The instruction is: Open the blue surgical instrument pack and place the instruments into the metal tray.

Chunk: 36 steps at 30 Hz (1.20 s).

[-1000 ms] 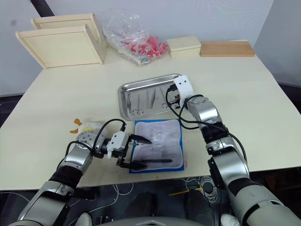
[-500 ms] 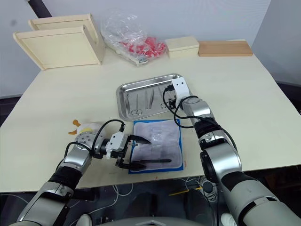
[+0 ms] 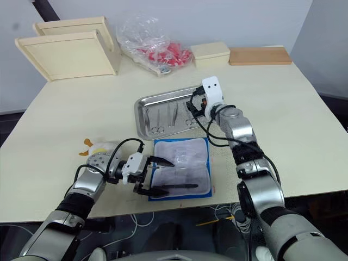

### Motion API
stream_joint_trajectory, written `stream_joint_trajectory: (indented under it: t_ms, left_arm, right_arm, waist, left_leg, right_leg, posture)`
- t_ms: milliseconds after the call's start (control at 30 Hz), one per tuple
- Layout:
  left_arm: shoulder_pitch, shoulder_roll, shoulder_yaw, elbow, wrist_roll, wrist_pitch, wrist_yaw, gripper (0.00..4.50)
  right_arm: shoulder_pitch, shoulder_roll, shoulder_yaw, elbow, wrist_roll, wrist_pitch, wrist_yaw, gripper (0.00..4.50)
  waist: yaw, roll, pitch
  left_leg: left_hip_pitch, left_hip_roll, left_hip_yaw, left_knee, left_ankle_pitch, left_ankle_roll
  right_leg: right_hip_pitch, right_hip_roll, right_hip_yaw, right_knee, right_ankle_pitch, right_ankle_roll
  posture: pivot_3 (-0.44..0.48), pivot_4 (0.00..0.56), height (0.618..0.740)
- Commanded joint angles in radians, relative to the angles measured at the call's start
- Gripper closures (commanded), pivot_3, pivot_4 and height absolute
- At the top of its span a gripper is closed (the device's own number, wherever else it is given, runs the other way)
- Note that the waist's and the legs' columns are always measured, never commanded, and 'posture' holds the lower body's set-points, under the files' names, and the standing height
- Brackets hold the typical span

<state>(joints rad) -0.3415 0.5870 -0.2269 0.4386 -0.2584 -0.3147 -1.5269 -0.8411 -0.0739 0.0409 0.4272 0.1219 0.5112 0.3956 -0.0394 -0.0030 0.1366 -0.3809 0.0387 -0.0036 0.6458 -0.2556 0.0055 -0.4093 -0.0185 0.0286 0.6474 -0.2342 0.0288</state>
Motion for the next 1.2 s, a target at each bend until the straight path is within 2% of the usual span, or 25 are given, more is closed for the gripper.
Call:
stream_joint_trajectory:
  t_ms: [33, 167, 367, 567, 733, 867, 1033, 1200]
  left_arm:
    - [0.054, 0.007, -0.061, 0.067, 0.086, 0.012, -0.003, 0.00]
    - [0.050, 0.004, -0.063, 0.074, 0.088, 0.010, -0.004, 0.00]
    - [0.053, -0.003, -0.066, 0.075, 0.088, 0.009, -0.003, 0.00]
    - [0.052, -0.005, -0.067, 0.078, 0.088, 0.009, -0.005, 0.00]
    - [0.051, -0.005, -0.068, 0.080, 0.089, 0.008, -0.008, 0.00]
    - [0.051, -0.004, -0.071, 0.079, 0.086, 0.009, -0.017, 0.00]
    - [0.050, -0.003, -0.075, 0.083, 0.084, 0.008, -0.033, 0.00]
    - [0.057, 0.002, -0.080, 0.070, 0.067, 0.018, -0.067, 0.00]
  right_arm:
    - [0.051, -0.024, 0.016, -0.164, 0.024, -0.031, 0.056, 0.02]
    - [0.188, -0.062, 0.035, -0.337, 0.075, -0.018, 0.148, 0.02]
    - [0.344, -0.128, 0.058, -0.509, 0.115, -0.048, 0.236, 0.02]
    - [0.505, -0.203, 0.048, -0.660, 0.134, -0.195, 0.309, 0.02]
    - [0.642, -0.317, 0.041, -0.775, 0.231, -0.195, 0.453, 0.02]
    - [0.739, -0.458, 0.008, -0.845, 0.330, -0.197, 0.619, 0.02]
    - [0.817, -0.593, -0.073, -0.892, 0.433, -0.180, 0.730, 0.02]
    - [0.907, -0.724, -0.206, -0.905, 0.537, -0.180, 0.865, 0.02]
  waist:
    - [0.000, 0.000, 0.000]
    - [0.000, 0.001, -0.001]
    - [0.000, 0.001, -0.001]
    - [0.004, 0.000, -0.001]
    - [0.003, 0.000, -0.002]
    - [0.007, -0.001, -0.002]
    - [0.007, -0.002, -0.002]
    - [0.012, -0.003, -0.002]
  left_leg:
    - [0.000, 0.000, 0.000, 0.000, 0.000, 0.000]
    - [0.000, 0.000, -0.001, 0.000, 0.000, 0.000]
    - [0.000, 0.000, 0.000, 0.000, 0.000, 0.000]
    - [0.000, 0.000, 0.000, 0.000, 0.000, 0.000]
    - [0.000, 0.000, 0.001, 0.000, 0.000, 0.000]
    - [0.000, 0.000, 0.001, 0.000, 0.000, 0.000]
    - [0.000, 0.000, 0.001, 0.000, 0.000, 0.000]
    - [0.000, 0.000, 0.001, 0.000, 0.000, 0.000]
  right_leg:
    - [0.000, 0.000, 0.000, 0.000, 0.000, 0.001]
    - [0.000, 0.000, 0.000, 0.000, -0.001, 0.002]
    - [0.000, 0.000, 0.001, 0.000, -0.004, 0.000]
    - [0.000, 0.000, 0.000, -0.001, -0.004, 0.000]
    - [0.000, 0.000, 0.001, -0.001, -0.004, 0.000]
    - [0.000, 0.000, 0.001, -0.002, -0.005, 0.000]
    - [0.000, 0.000, 0.002, -0.002, -0.005, 0.000]
    - [0.000, 0.000, 0.001, -0.003, -0.005, 0.000]
  posture:
    - [0.000, 0.150, 0.740]
    - [0.000, 0.150, 0.740]
    - [0.000, 0.150, 0.740]
    - [0.000, 0.150, 0.740]
    - [0.000, 0.150, 0.740]
    - [0.000, 0.150, 0.740]
    - [0.000, 0.150, 0.740]
    - [0.000, 0.150, 0.740]
